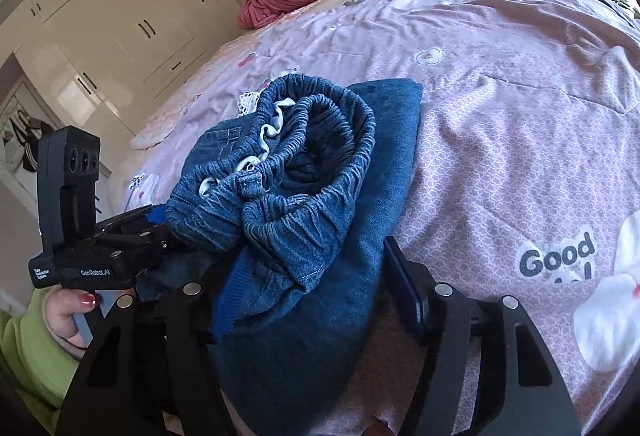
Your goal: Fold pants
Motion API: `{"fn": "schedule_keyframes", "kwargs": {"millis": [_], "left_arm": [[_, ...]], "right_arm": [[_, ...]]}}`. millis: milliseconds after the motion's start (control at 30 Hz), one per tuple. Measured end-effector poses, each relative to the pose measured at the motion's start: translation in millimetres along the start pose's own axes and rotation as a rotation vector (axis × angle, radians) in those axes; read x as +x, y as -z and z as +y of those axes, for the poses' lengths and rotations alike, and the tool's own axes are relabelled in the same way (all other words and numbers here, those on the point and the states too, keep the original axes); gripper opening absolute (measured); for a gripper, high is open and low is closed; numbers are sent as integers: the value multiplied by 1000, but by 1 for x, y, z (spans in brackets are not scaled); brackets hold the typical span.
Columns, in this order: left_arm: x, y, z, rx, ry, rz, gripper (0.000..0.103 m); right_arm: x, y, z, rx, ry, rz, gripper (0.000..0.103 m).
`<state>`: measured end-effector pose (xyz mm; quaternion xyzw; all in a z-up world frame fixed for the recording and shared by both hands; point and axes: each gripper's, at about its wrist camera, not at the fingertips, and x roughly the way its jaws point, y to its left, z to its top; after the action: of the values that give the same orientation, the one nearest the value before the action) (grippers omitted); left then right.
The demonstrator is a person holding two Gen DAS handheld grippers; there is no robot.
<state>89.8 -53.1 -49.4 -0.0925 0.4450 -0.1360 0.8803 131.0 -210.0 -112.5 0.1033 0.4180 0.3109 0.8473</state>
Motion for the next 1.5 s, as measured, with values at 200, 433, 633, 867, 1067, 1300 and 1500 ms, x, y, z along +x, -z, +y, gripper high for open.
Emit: {"fn": "schedule_keyframes", "kwargs": {"millis": [200,433,633,867,1067,1300,1500], "left_arm": [[1,0,-12,28,7,-2,48],[-12,-3,-25,78,-19,-33,24],[-5,-2,-20,78,-45,-15,41],[3,-1,-13,44,-9,-8,21],[-22,-9,-27,74,27,-69,17],[-39,-47,-27,89,27,-146,17],[-30,-83,-18,103,-16,-184,17]], "right_arm": [[-2,3,7,-15,6,-41,42],[-7,-1,19,-27,29,-67,38],[0,-1,10,3,81,-40,66],[5,1,21,-51,54,-65,36],[-19,-17,39,-93,19,-141,33],[-24,-66,49,-144,25,-196,33],[0,-106,45,-163,42,-198,33]]}}
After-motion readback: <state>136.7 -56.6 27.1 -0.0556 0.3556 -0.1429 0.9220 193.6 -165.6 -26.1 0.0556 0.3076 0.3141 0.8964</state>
